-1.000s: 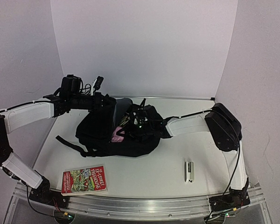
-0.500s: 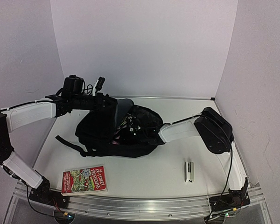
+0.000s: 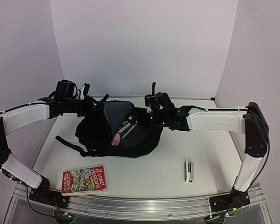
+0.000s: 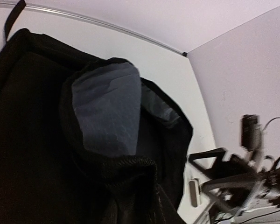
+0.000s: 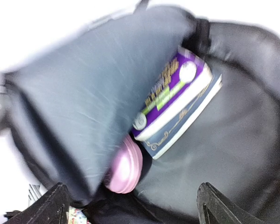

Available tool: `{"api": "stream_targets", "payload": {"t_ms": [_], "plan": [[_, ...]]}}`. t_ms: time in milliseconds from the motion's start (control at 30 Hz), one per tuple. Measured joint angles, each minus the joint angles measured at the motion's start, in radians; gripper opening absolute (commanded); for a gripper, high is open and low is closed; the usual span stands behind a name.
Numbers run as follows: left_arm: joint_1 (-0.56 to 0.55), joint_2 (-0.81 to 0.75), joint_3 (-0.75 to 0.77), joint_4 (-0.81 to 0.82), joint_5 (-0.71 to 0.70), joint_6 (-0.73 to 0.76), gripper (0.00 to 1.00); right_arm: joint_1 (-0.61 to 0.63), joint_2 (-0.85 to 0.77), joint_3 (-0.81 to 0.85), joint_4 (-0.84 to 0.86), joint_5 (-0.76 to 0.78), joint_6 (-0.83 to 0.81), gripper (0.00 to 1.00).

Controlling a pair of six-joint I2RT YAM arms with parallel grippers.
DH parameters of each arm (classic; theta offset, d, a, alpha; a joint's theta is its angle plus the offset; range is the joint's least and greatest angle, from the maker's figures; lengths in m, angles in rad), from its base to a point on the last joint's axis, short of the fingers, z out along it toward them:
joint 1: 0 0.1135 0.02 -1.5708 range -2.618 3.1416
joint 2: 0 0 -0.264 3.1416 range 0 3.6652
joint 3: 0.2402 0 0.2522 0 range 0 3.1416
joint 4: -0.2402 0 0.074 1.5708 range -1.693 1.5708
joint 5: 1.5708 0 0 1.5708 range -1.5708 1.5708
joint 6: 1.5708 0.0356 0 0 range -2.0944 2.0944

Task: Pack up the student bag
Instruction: Place the stationery in the student bag, then move the book to the center of the board.

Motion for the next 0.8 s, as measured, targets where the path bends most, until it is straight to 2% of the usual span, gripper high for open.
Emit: {"api": "stream_targets", "payload": {"t_ms": [67, 100, 200, 433, 633, 800], "plan": [[0.028, -0.017, -0.03, -0.031, -0.012, -0.023, 0.73, 0.009, -0.065, -0.031, -0.022, 0.021, -0.012, 0.91], [0.038, -0.027, -0.045, -0.049, -0.018, -0.031, 0.79, 0.017, -0.095, -0.047, -0.033, 0.028, -0.019, 0.91], [0.046, -0.074, -0.09, -0.106, -0.037, -0.036, 0.91, 0.081, -0.131, -0.071, -0.053, 0.015, -0.055, 0.88], [0.105, -0.193, -0.176, -0.223, -0.083, -0.056, 0.96, 0.284, -0.037, -0.078, -0.037, -0.177, -0.076, 0.71], [0.137, -0.221, -0.243, -0.268, -0.115, -0.085, 0.96, 0.312, 0.107, -0.099, 0.046, -0.373, 0.015, 0.62], [0.137, -0.222, -0.261, -0.273, -0.119, -0.1, 0.97, 0.32, 0.198, -0.098, 0.093, -0.454, 0.09, 0.57]]}}
